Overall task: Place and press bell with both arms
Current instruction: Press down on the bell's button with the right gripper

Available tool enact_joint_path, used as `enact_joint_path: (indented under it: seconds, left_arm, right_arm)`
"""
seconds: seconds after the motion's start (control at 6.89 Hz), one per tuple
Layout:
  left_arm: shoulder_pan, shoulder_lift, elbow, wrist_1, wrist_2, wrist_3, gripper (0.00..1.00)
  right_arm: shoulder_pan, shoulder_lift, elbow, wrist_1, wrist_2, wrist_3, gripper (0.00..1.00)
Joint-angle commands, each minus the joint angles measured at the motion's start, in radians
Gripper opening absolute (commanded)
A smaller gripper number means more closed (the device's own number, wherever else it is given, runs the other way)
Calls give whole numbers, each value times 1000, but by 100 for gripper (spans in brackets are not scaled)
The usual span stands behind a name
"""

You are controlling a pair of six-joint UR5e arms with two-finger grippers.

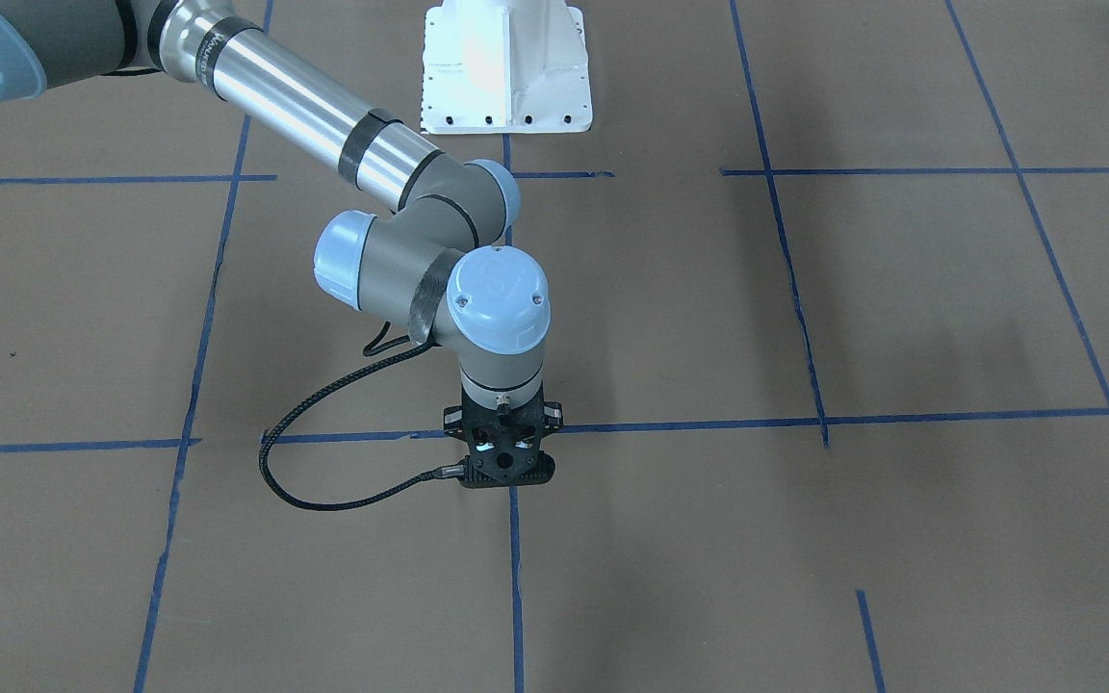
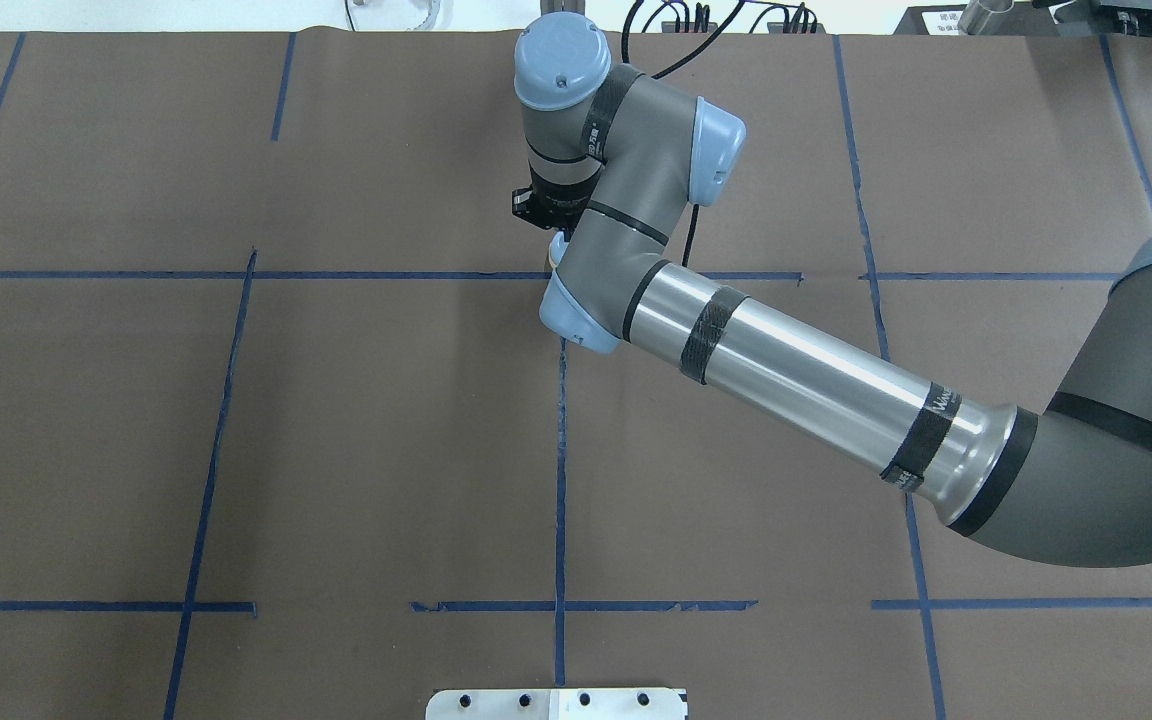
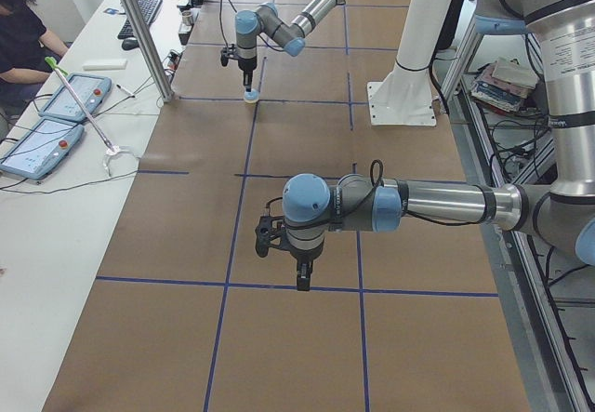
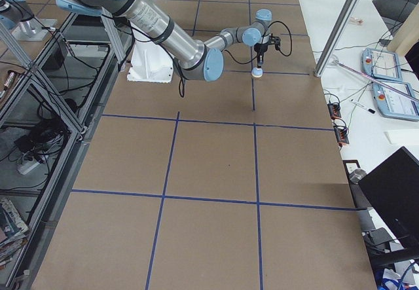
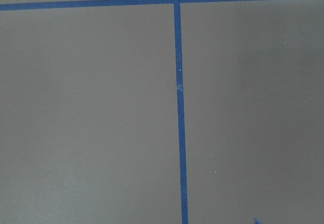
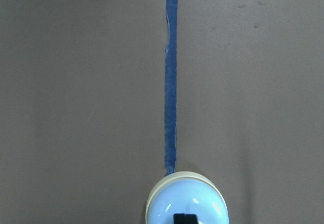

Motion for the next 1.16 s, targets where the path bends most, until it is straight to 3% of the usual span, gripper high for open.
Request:
enact_joint_path:
  seconds: [0.0,0.73,0.87,1.02]
  left_arm:
    - [-2,0,1,0,0,0,100]
    - [0,-2,9,0,1,0,100]
    - [0,-2,17,-2,3,5,100]
    - [0,-2,18,-2,5,5,100]
  right_arm:
    - [-11,0,-1,-1,-3,2,0]
    - [22,50,11,-11,39,2,0]
    - [60,46,12,-27,123,-12,24]
    - [74,39,37,-53,138,-16,74]
